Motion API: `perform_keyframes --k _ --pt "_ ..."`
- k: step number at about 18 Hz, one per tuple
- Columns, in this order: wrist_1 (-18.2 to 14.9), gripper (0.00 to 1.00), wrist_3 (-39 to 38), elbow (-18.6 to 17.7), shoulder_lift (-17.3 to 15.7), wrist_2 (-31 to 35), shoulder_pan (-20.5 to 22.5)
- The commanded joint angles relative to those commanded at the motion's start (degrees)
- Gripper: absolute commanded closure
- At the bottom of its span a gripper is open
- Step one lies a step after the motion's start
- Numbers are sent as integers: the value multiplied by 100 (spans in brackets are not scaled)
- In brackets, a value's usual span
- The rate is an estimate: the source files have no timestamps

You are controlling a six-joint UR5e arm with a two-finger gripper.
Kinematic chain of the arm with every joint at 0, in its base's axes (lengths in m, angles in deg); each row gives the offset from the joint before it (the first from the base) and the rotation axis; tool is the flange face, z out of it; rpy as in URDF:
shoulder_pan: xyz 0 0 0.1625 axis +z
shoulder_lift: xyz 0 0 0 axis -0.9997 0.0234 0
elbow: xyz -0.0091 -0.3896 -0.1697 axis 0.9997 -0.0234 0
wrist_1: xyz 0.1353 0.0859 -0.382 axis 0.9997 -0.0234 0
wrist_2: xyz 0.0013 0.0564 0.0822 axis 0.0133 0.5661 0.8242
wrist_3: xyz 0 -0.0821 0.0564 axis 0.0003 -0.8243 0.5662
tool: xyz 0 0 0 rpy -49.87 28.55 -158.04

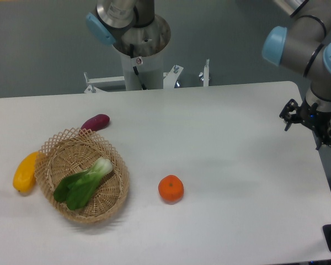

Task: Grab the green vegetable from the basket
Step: 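Move the open gripper over the wicker basket toward the bok choy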

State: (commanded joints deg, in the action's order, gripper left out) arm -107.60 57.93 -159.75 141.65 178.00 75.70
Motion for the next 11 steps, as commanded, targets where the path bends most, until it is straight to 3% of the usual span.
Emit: perform_keyframes --k 6,11 --pt "17 0 -96 -61 -9 35 -44" --pt "18 0 -1017 -158 -88 9 -281"
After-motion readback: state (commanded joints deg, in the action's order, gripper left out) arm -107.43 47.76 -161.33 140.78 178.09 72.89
